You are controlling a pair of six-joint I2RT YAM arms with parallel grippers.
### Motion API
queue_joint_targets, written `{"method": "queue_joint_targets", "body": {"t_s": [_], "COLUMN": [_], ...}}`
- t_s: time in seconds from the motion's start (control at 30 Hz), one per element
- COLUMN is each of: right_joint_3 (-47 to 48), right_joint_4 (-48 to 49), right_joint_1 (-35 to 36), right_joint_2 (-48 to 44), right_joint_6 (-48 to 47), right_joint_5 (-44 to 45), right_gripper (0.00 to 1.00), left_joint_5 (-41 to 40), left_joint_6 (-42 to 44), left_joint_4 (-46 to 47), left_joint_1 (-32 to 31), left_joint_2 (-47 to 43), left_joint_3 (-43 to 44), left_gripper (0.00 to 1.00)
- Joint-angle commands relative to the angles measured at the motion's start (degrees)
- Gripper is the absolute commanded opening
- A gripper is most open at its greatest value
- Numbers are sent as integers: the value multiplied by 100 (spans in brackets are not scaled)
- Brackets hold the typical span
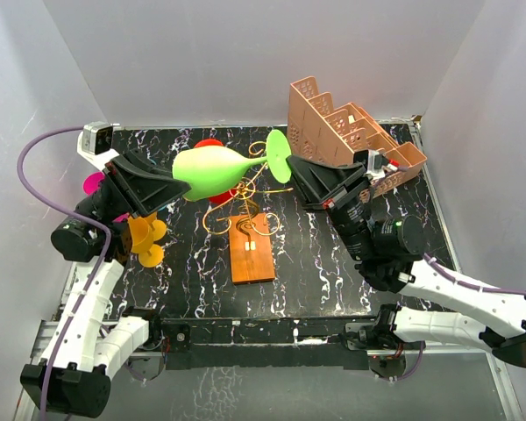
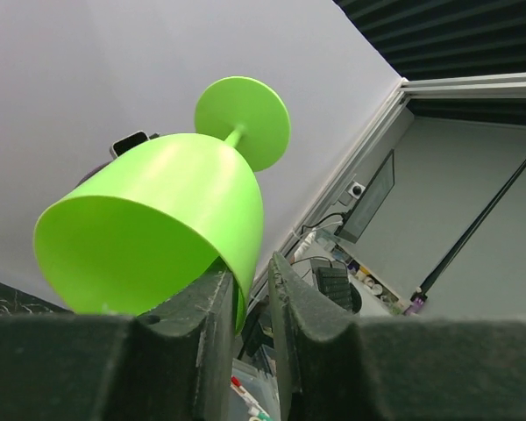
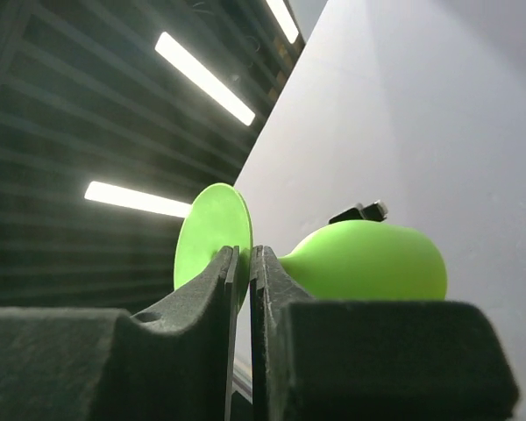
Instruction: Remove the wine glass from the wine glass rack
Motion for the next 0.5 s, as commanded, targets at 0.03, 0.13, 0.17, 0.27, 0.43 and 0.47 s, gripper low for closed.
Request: {"method": "queue_joint_targets", "body": {"t_s": [0.03,0.13,0.17,0.27,0.43,0.47], "right_joint_3": [184,289,296,264,277,289], "right_joint_4": [-1125,-1688,-1767,-1983,-2409,-2524], "right_joint_1": [-21,-21,-23,-21,-21,-24], "right_joint_2": [-61,-78,-96,-197,-388,-426], "right_joint_6": [-30,-66,-137,-239,-731,-786], "right_joint_5": [923,1221,1308,1573,2083,2192], "right_gripper": [16,21,23,30,49,53], "left_joint_5": [-27,12,22,-30,-310,-414], "left_joint_6": [420,823,1082,1804,3259,3623], "left_joint_4": [-232,-834,-1023,-1997,-3919,-4453], "left_joint_1": [-12,-12,-12,-12,-12,-12], "left_joint_2": [-266,-380,-434,-577,-816,-858], "left_joint_3": [173,322,363,583,1064,1210], "left_gripper": [9,4,3,0,0,0]}}
